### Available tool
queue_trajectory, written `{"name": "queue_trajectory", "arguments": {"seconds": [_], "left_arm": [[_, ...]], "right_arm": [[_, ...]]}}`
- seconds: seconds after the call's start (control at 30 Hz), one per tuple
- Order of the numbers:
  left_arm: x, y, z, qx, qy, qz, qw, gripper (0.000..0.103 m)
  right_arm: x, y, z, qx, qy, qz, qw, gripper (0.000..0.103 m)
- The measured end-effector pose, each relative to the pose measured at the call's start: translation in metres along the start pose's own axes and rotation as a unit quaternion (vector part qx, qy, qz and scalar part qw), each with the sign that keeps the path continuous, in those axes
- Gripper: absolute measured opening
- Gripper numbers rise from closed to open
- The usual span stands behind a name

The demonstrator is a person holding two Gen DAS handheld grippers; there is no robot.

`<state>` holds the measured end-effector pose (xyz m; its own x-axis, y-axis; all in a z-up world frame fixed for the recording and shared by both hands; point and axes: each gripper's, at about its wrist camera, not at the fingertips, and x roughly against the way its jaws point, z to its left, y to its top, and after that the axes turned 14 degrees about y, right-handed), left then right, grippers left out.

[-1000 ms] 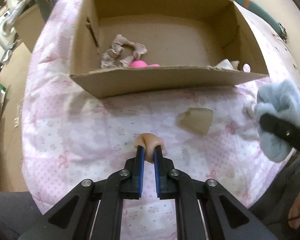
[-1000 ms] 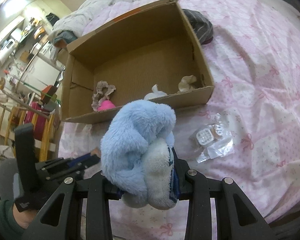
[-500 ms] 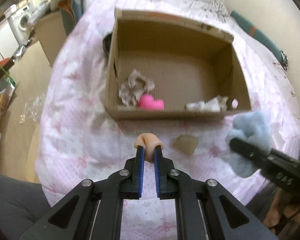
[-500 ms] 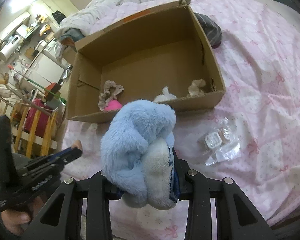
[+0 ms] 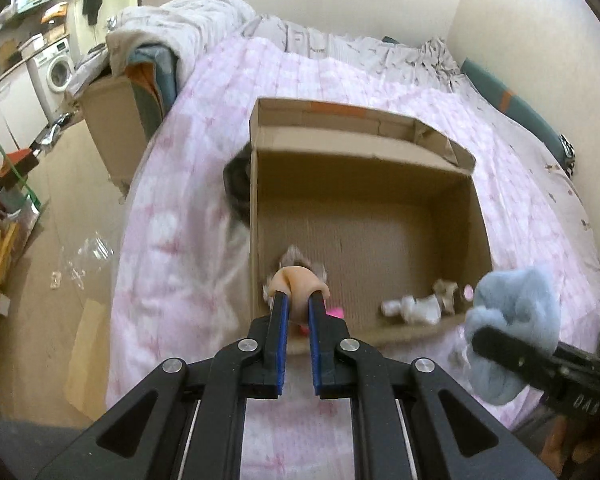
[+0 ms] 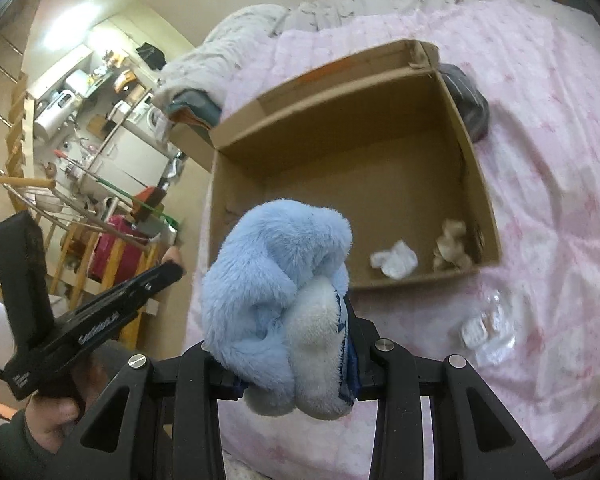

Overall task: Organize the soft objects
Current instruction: 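Carry the plush and foam piece over the box and lower them inside with both grippers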

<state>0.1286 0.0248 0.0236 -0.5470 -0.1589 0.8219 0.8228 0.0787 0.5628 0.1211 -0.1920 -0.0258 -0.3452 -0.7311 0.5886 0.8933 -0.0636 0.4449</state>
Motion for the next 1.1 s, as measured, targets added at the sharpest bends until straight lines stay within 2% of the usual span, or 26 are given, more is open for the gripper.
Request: {"name": "queue_trajectory", "arguments": {"seconds": [0.2,0.33,0.47,0.53,0.6,0.7,0.87,1.1], "left_arm": [[-0.016,0.024,-0.023,-0.025,0.008,-0.016,0.9995,0.009],[-0.032,0.026,-0.037,-0.048,0.013,-0.033,0.9982,0.009],[-0.055,0.012,-0.045,-0.071,-0.01,-0.025,0.9971,0.009],[-0.065,0.008,-0.046,-0.066,-0.017,-0.002,0.9977,0.009],[-0.067,0.009,-0.045,-0.056,-0.023,0.001,0.9981,0.009],[-0.066,0.013,-0.047,-0.059,-0.016,-0.011,0.9981,0.01],[-0.077,0.01,-0.045,-0.043,-0.009,0.016,0.9989,0.01],[-0.08,0.005,-0.051,-0.055,-0.018,0.025,0.998,0.01]], "right_arm": [[-0.014,0.037,-0.005,0.01,-0.015,-0.001,1.0,0.038],[-0.026,0.058,-0.019,0.008,-0.023,-0.006,1.0,0.038],[-0.042,0.05,-0.038,0.005,-0.032,0.015,0.999,0.038],[-0.048,0.045,-0.051,-0.019,-0.039,0.024,0.999,0.038],[-0.047,0.044,-0.056,-0.029,-0.039,0.022,0.999,0.038],[-0.042,0.046,-0.063,-0.046,-0.033,0.013,0.998,0.038],[-0.047,0.046,-0.068,-0.063,-0.037,0.01,0.997,0.038],[-0.061,0.04,-0.062,-0.041,-0.045,0.036,0.997,0.041]]}}
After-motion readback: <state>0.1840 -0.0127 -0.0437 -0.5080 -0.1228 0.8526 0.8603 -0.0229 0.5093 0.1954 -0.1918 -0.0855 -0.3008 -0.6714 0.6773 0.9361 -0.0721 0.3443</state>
